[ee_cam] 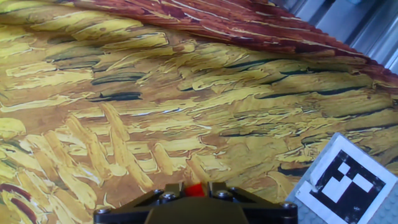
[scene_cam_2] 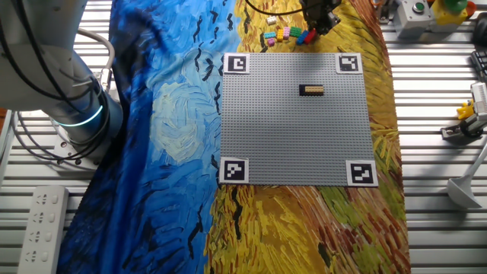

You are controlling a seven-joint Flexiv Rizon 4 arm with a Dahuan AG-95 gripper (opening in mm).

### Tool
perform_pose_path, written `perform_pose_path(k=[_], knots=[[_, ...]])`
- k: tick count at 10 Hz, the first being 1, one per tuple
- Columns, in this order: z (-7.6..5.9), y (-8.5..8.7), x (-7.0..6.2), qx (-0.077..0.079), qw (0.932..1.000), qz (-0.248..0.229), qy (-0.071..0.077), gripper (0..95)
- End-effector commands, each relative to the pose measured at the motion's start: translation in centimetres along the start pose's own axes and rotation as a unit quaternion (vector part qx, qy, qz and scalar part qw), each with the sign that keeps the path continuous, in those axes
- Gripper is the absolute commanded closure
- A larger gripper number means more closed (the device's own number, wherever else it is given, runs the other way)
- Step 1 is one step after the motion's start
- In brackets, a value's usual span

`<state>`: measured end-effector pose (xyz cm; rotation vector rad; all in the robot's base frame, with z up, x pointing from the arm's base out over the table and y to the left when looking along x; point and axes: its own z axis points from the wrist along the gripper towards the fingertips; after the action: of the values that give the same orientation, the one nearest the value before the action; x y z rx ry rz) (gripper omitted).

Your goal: Stack small Lego blocks one on top of the other

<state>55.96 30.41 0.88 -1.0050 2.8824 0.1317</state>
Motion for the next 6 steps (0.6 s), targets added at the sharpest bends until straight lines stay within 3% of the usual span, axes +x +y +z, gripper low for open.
perform_pose_path(k=[1,4,6], knots=[[-0.1,-0.1,-0.1,-0.001,1.0000,-0.001,-0.001,95.0],[-1.1,-1.4,0.2,0.000,1.0000,-0.009,0.000,95.0],[-2.5,-3.1,1.2,-0.001,0.9998,-0.022,0.004,95.0]])
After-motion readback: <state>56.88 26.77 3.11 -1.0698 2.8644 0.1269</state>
